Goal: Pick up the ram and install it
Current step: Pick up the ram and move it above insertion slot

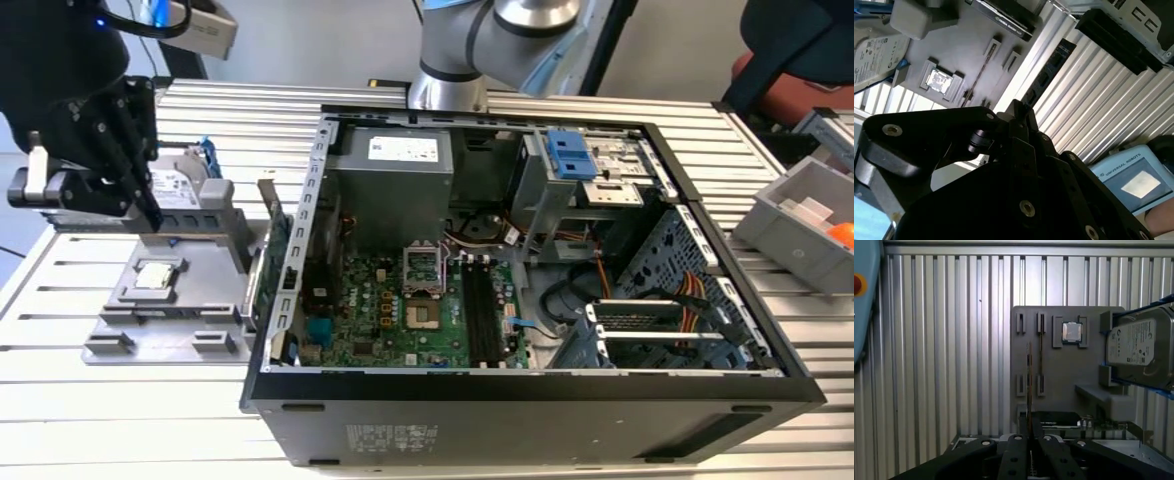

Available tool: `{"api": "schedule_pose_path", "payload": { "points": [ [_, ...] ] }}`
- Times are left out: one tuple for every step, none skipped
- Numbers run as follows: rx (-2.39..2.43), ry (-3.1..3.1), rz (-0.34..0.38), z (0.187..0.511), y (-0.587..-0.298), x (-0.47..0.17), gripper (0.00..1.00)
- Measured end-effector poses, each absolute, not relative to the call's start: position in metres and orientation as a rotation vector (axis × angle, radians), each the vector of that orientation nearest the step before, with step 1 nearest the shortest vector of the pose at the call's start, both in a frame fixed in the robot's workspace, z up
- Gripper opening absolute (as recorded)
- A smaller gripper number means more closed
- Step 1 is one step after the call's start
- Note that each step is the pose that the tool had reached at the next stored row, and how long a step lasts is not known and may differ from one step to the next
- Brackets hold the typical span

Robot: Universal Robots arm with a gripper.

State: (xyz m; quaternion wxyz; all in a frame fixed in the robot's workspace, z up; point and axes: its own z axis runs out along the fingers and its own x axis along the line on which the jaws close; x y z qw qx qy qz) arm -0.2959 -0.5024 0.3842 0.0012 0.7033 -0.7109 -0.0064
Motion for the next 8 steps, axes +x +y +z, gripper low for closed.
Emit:
{"api": "schedule_pose_path", "payload": {
  "points": [
    [2.208, -2.231, -0.02, 0.384, -0.502, -0.293, 0.0],
    [2.207, -2.231, -0.021, 0.384, -0.502, -0.291, 0.0],
    [2.207, -2.231, -0.021, 0.384, -0.502, -0.288, 0.0],
    [2.207, -2.231, -0.022, 0.384, -0.502, -0.284, 0.0],
    [2.207, -2.23, -0.023, 0.384, -0.502, -0.28, 0.0],
    [2.206, -2.23, -0.024, 0.384, -0.503, -0.277, 0.0],
    [2.206, -2.229, -0.025, 0.384, -0.503, -0.273, 0.0],
    [2.205, -2.229, -0.025, 0.384, -0.503, -0.27, 0.0]
  ]
}}
